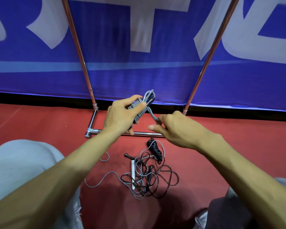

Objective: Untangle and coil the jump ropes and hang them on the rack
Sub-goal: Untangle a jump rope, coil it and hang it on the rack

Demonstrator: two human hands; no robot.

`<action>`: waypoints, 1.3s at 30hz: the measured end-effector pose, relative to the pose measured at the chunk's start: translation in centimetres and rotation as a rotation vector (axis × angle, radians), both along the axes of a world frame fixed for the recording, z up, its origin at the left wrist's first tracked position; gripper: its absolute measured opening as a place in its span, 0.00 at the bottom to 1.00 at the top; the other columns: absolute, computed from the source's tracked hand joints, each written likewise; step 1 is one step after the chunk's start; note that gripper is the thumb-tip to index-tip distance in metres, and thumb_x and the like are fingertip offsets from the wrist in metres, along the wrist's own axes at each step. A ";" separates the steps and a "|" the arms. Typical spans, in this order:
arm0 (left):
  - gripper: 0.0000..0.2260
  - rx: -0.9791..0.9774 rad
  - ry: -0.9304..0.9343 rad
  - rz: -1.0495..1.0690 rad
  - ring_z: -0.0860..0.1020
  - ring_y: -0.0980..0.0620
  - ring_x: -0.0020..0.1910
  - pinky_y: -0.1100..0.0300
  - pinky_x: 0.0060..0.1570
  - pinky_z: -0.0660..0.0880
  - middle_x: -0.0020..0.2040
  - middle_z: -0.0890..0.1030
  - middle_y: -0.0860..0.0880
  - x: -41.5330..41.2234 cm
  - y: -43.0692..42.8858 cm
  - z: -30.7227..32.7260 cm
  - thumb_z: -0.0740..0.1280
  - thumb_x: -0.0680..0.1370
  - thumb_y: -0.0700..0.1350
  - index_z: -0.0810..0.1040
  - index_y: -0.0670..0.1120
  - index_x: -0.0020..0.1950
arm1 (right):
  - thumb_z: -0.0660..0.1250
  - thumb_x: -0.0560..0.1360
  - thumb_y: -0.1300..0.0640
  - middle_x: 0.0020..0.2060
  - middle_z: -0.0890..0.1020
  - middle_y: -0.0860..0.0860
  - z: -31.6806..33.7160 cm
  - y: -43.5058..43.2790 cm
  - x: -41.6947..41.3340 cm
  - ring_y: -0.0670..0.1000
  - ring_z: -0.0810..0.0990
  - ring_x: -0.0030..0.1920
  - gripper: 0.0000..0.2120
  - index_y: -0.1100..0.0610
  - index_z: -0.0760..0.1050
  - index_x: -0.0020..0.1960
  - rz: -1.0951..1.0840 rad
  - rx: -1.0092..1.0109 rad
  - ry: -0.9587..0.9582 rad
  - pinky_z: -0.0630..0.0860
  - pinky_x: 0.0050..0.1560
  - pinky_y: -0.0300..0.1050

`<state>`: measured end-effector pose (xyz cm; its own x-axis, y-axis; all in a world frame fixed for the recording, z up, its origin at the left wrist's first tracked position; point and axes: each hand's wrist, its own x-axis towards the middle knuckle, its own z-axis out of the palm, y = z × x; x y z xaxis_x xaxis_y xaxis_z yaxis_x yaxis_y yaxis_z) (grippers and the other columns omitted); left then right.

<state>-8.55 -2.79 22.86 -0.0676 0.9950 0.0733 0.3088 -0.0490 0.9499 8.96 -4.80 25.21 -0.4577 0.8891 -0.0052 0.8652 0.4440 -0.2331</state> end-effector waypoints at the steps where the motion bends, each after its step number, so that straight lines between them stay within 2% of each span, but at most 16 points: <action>1: 0.09 0.050 0.216 -0.018 0.81 0.44 0.27 0.55 0.31 0.78 0.35 0.84 0.46 -0.1 0.1 -0.6 0.70 0.74 0.59 0.80 0.65 0.54 | 0.54 0.78 0.37 0.30 0.69 0.51 0.3 -0.2 0.3 0.58 0.73 0.36 0.24 0.57 0.69 0.42 0.022 0.039 -0.102 0.64 0.34 0.46; 3: 0.15 0.117 0.572 -0.057 0.82 0.43 0.36 0.53 0.43 0.79 0.32 0.81 0.51 0.1 0.0 -1.4 0.66 0.74 0.65 0.77 0.67 0.59 | 0.50 0.78 0.36 0.34 0.74 0.54 0.8 -0.5 0.9 0.61 0.77 0.41 0.23 0.55 0.65 0.40 0.087 0.148 -0.254 0.64 0.37 0.47; 5: 0.15 0.129 0.697 -0.149 0.82 0.44 0.37 0.53 0.44 0.78 0.28 0.75 0.53 0.5 -0.2 -1.4 0.65 0.74 0.65 0.75 0.68 0.60 | 0.47 0.78 0.36 0.40 0.79 0.54 1.1 -0.5 1.6 0.60 0.79 0.44 0.23 0.53 0.66 0.41 0.149 0.272 -0.292 0.66 0.36 0.47; 8: 0.13 0.191 0.767 -0.262 0.78 0.47 0.34 0.55 0.38 0.75 0.30 0.75 0.52 0.7 -0.4 -1.4 0.63 0.75 0.65 0.73 0.67 0.59 | 0.45 0.77 0.35 0.42 0.79 0.50 1.3 0.0 2.1 0.57 0.79 0.43 0.27 0.54 0.73 0.45 0.201 0.350 -0.270 0.69 0.35 0.48; 11: 0.13 0.290 0.755 -0.314 0.70 0.51 0.31 0.58 0.30 0.64 0.34 0.76 0.52 1.1 -0.8 -1.1 0.62 0.75 0.65 0.70 0.71 0.59 | 0.44 0.78 0.36 0.39 0.80 0.48 1.6 0.2 2.3 0.54 0.78 0.42 0.28 0.52 0.75 0.42 0.110 0.291 -0.103 0.73 0.40 0.50; 14: 0.18 0.306 0.797 -0.342 0.70 0.49 0.32 0.57 0.31 0.63 0.33 0.76 0.49 1.0 -0.7 -1.0 0.63 0.74 0.65 0.65 0.74 0.63 | 0.46 0.78 0.37 0.38 0.82 0.50 1.4 1.0 2.9 0.53 0.79 0.41 0.28 0.54 0.77 0.40 0.033 0.163 0.036 0.76 0.45 0.54; 18: 0.25 0.277 0.935 -0.465 0.74 0.47 0.36 0.56 0.39 0.69 0.32 0.75 0.47 0.6 -0.8 -0.4 0.62 0.70 0.71 0.68 0.72 0.67 | 0.56 0.80 0.44 0.33 0.80 0.51 0.6 1.8 3.3 0.50 0.77 0.35 0.21 0.57 0.75 0.38 0.070 0.013 0.093 0.75 0.42 0.51; 20: 0.25 0.246 0.889 -0.509 0.71 0.52 0.33 0.58 0.37 0.67 0.31 0.75 0.49 0.7 -1.2 0.0 0.64 0.67 0.72 0.74 0.70 0.63 | 0.60 0.79 0.47 0.28 0.75 0.50 0.4 1.9 3.2 0.48 0.72 0.30 0.18 0.56 0.72 0.35 0.101 -0.007 0.113 0.69 0.36 0.43; 22: 0.22 0.226 0.771 -0.511 0.68 0.53 0.29 0.61 0.33 0.65 0.29 0.74 0.49 0.6 -1.1 0.1 0.66 0.66 0.71 0.78 0.69 0.58 | 0.63 0.78 0.49 0.26 0.71 0.47 0.5 2.0 3.1 0.46 0.69 0.29 0.15 0.52 0.72 0.35 0.093 -0.032 0.213 0.64 0.32 0.35; 24: 0.20 0.191 0.562 -0.495 0.69 0.53 0.23 0.61 0.30 0.70 0.27 0.76 0.48 0.5 -1.1 0.2 0.68 0.64 0.71 0.80 0.68 0.55 | 0.66 0.76 0.48 0.26 0.71 0.44 0.8 2.1 3.3 0.43 0.67 0.28 0.11 0.53 0.73 0.38 0.025 -0.083 0.426 0.63 0.32 0.34; 26: 0.18 0.143 0.336 -0.497 0.72 0.46 0.21 0.62 0.25 0.72 0.28 0.79 0.48 0.7 -1.4 0.4 0.70 0.64 0.68 0.82 0.66 0.52 | 0.68 0.75 0.46 0.25 0.71 0.44 0.6 2.4 3.5 0.43 0.65 0.28 0.14 0.56 0.72 0.40 -0.029 -0.108 0.586 0.63 0.30 0.36; 30: 0.16 0.085 0.027 -0.528 0.71 0.45 0.21 0.56 0.21 0.73 0.26 0.78 0.49 1.3 -2.0 0.7 0.76 0.67 0.59 0.85 0.58 0.53 | 0.57 0.81 0.44 0.27 0.69 0.46 -0.6 2.1 2.8 0.48 0.67 0.31 0.20 0.56 0.66 0.36 -0.063 0.057 0.478 0.67 0.35 0.45; 33: 0.17 0.070 -0.068 -0.480 0.73 0.43 0.21 0.55 0.24 0.75 0.27 0.79 0.48 1.3 -1.6 0.8 0.75 0.68 0.57 0.85 0.54 0.54 | 0.50 0.82 0.49 0.29 0.68 0.46 -1.3 2.2 2.6 0.55 0.69 0.34 0.14 0.54 0.67 0.43 -0.140 0.234 0.226 0.67 0.33 0.50; 35: 0.15 0.055 -0.012 -0.460 0.76 0.42 0.22 0.49 0.25 0.78 0.29 0.79 0.50 1.3 -1.4 0.3 0.74 0.70 0.59 0.85 0.56 0.54 | 0.50 0.82 0.51 0.29 0.68 0.47 -1.6 2.1 2.6 0.57 0.69 0.35 0.12 0.52 0.63 0.42 -0.214 0.286 0.107 0.66 0.32 0.50; 36: 0.14 0.057 0.064 -0.454 0.78 0.41 0.24 0.46 0.27 0.79 0.30 0.80 0.50 1.4 -1.5 0.1 0.72 0.71 0.62 0.84 0.58 0.53 | 0.51 0.82 0.52 0.29 0.68 0.48 -1.8 1.9 2.6 0.59 0.71 0.36 0.11 0.52 0.62 0.41 -0.225 0.302 0.071 0.70 0.34 0.51; 39: 0.17 0.118 0.518 -0.418 0.81 0.48 0.31 0.47 0.39 0.79 0.32 0.81 0.50 1.0 -1.4 -0.7 0.60 0.74 0.70 0.78 0.60 0.50 | 0.51 0.82 0.51 0.33 0.72 0.51 -2.2 1.4 2.3 0.63 0.76 0.41 0.15 0.55 0.70 0.41 -0.292 0.304 0.018 0.74 0.39 0.52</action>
